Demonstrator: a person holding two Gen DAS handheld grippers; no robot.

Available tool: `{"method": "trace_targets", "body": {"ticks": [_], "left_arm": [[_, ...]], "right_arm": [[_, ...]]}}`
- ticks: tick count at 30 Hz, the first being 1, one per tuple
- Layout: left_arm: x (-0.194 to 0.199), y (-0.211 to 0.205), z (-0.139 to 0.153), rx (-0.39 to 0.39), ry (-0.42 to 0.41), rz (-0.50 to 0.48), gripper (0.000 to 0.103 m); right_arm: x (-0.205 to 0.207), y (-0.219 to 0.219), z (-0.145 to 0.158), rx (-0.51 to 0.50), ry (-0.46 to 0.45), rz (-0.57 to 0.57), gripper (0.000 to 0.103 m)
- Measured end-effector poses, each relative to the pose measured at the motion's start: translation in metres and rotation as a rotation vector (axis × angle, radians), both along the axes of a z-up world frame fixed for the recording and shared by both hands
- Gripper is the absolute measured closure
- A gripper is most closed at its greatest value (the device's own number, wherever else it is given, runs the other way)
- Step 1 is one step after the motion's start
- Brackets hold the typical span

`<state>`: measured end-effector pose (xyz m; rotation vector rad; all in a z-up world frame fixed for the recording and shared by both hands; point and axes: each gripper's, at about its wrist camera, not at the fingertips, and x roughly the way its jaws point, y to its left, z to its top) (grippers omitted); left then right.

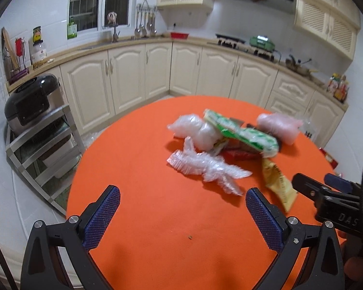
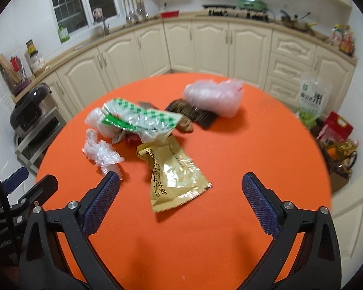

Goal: Collect trash
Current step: 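Grasp the gold snack wrapper with the right tool while the left grasps clear plastic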

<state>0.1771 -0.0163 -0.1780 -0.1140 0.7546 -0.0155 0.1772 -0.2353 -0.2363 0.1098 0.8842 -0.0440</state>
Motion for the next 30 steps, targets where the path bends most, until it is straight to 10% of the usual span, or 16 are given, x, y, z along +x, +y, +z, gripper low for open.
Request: {"method": "trace_targets", "body": {"ticks": [5, 10, 15, 26, 30], "left_arm": [[0.054, -0.002, 0.003, 0.003, 0.038, 0.009, 0.001], [0.092, -0.010, 0.000, 0.002, 0.060, -0.001, 0.001], [0.129, -0.023, -0.005, 0.011, 0.079, -0.024, 0.001], [0.209, -0.045, -0.034, 0.040, 0.167, -0.029, 0.001], [0.226, -0.051, -0.039, 0.043, 0.146, -0.045, 0.027]], "right_arm": [[0.028, 0.009, -0.028, -0.011, 0.057, 0.057, 0.015], [0.037, 0.016, -0.042, -0.049, 0.059, 0.112, 0.067], [0.033, 0.017, -0.036, -0.048, 0.042, 0.151, 0.088], [0.030, -0.023, -0.030, 0.076, 0.038, 0.118, 0.089], [0.032, -0.025, -0.031, 0.082, 0.043, 0.120, 0.089]]}}
